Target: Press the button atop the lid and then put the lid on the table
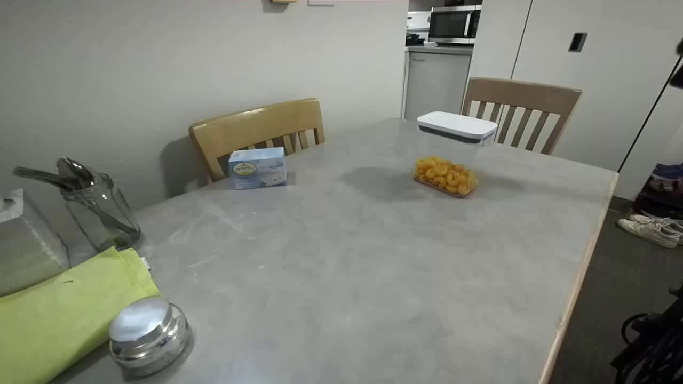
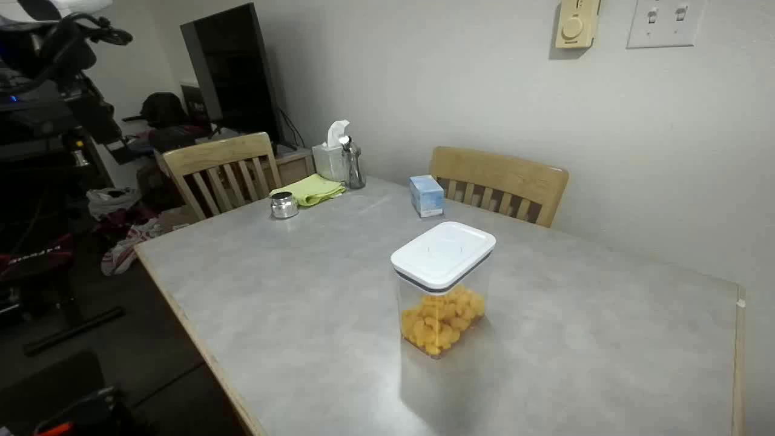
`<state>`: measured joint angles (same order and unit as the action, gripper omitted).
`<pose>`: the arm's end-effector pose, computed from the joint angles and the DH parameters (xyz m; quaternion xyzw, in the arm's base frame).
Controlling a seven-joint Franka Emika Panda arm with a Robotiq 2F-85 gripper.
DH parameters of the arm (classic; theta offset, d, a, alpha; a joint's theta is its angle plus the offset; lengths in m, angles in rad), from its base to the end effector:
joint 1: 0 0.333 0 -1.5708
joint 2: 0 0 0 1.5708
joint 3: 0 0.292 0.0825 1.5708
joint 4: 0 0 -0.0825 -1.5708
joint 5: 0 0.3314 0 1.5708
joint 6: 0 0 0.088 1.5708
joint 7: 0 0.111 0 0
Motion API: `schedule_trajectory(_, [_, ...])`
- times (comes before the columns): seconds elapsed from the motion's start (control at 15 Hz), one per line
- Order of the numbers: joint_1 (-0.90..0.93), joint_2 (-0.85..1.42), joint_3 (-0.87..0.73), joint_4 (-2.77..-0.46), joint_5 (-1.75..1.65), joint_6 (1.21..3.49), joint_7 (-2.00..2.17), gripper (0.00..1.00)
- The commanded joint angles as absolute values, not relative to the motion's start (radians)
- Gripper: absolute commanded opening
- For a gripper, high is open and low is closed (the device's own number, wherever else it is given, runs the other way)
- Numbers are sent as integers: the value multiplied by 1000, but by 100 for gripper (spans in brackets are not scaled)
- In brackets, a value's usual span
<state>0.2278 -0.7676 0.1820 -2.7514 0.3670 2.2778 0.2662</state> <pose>0.2825 0.1337 0.4591 -0.9840 0.0427 -0.1103 0.1330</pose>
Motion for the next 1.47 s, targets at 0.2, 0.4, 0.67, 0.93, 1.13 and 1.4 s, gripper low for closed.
schedule_trajectory(0.2, [224,-780,171,-2758,376,2276,261,100])
schedule_trajectory(0.4, [209,-786,141,-2767,375,2307,236,100])
schedule_trajectory(0.67, [146,-759,56,-2726,317,2252,173,100])
schedule_trajectory(0.93, [86,-689,-46,-2660,323,2183,143,100])
schedule_trajectory(1.13, [65,-643,-89,-2628,350,2131,139,100])
schedule_trajectory(1.4, [58,-696,-53,-2668,342,2169,152,100])
